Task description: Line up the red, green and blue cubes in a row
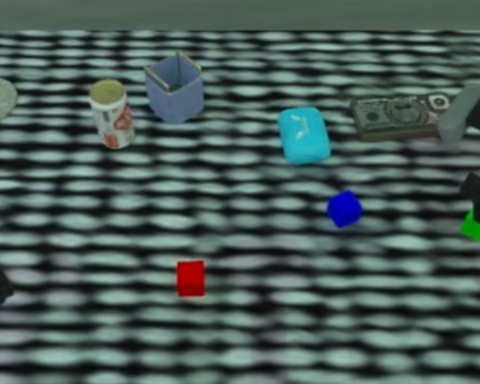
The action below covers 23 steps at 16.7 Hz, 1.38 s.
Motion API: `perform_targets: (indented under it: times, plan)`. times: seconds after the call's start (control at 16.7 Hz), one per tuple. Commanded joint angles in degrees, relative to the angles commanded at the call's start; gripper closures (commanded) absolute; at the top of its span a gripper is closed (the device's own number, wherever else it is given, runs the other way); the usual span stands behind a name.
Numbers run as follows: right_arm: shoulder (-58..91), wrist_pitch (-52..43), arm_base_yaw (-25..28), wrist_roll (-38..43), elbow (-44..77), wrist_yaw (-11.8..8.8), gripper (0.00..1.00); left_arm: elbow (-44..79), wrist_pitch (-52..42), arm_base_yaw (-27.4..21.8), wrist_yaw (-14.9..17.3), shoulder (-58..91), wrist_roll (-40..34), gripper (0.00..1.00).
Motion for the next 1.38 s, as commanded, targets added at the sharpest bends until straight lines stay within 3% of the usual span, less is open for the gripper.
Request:
perform_targets:
  times: [0.3,0.66,0.96,1.38]
  plan:
    - [0.86,2.48,-0.09,-0.03,-1.84,0.01,0.0,0.0,0.0,0.0,0.0,0.0,0.0,0.0]
    - [6.16,15.58,0.09,0.19,-9.17,0.04,0.0,0.0,0.0,0.0,0.0,0.0,0.0,0.0]
    - [6.65,16.39,0.1,0.19,-9.74,0.05,0.0,0.0,0.0,0.0,0.0,0.0,0.0,0.0]
    - [6.65,16.39,0.1,0.19,-9.74,0.05,0.53,0.0,0.0,0.0,0.0,0.0,0.0,0.0]
